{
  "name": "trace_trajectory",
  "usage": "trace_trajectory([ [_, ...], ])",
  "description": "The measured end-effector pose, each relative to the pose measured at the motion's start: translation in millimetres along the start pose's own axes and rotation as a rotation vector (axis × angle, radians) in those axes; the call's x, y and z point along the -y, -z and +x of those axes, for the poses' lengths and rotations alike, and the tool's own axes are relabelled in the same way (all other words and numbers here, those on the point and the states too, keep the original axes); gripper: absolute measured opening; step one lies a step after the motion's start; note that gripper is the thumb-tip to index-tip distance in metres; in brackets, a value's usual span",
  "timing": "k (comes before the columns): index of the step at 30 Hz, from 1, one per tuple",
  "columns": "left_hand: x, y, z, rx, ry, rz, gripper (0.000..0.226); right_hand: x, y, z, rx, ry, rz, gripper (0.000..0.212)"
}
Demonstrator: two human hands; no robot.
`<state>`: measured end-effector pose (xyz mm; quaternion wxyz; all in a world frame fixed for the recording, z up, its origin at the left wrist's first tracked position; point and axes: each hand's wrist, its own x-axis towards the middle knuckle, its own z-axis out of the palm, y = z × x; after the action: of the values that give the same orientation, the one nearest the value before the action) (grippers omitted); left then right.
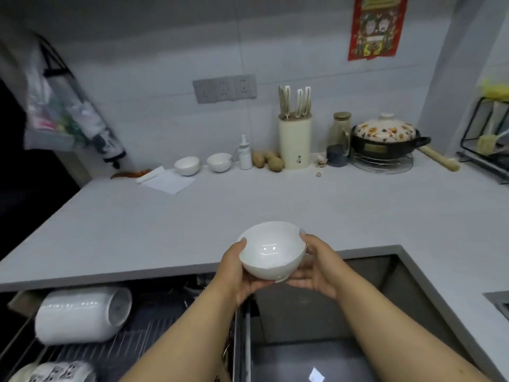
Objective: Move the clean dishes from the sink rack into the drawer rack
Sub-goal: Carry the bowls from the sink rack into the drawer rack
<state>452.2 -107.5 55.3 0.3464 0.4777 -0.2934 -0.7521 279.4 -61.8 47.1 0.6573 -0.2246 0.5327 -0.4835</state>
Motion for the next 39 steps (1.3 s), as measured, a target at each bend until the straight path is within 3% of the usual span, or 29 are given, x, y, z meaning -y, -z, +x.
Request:
trace_trajectory([
  [5, -13.2, 79.9, -32.0, -0.125, -0.053, -0.045, 0.035, -32.0, -77.0, 17.1, 0.129, -0.118, 0.029, 0.058],
  [12, -25.6, 180.9, -69.8, -0.28, -0.111, -0.024, 0.034, -79.4, -179.0, 27.1, 0.181, -0.157, 0.027, 0.047],
  [19, -30.1, 274.6, -93.9, -0.496, -0.138, 0.042, 0.046, -122.6, -254.0, 39.2, 0.179, -0.172, -0.03, 0.039],
  [25, -28.1, 344.6, -103.9, -0.713, -0.18, 0.145, 0.054, -151.2, -288.4, 58.8, 0.124, -0.162, -0.109, 0.043],
  [30, -26.1, 382.1, -111.7, -0.792, -0.245, 0.363, 0.037, -172.9, -311.6, 86.8, 0.105, -0.209, -0.172, 0.041],
  [35, -24.8, 421.0, -106.1, -0.89, -0.178, 0.659, 0.067, -202.4, -340.4, 129.9, 0.049, -0.231, -0.329, 0.045],
  [39, -26.4, 453.0, -98.6, -0.917, -0.015, 0.867, 0.06, -223.2, -365.9, 156.2, 0.055, -0.26, -0.485, 0.038],
])
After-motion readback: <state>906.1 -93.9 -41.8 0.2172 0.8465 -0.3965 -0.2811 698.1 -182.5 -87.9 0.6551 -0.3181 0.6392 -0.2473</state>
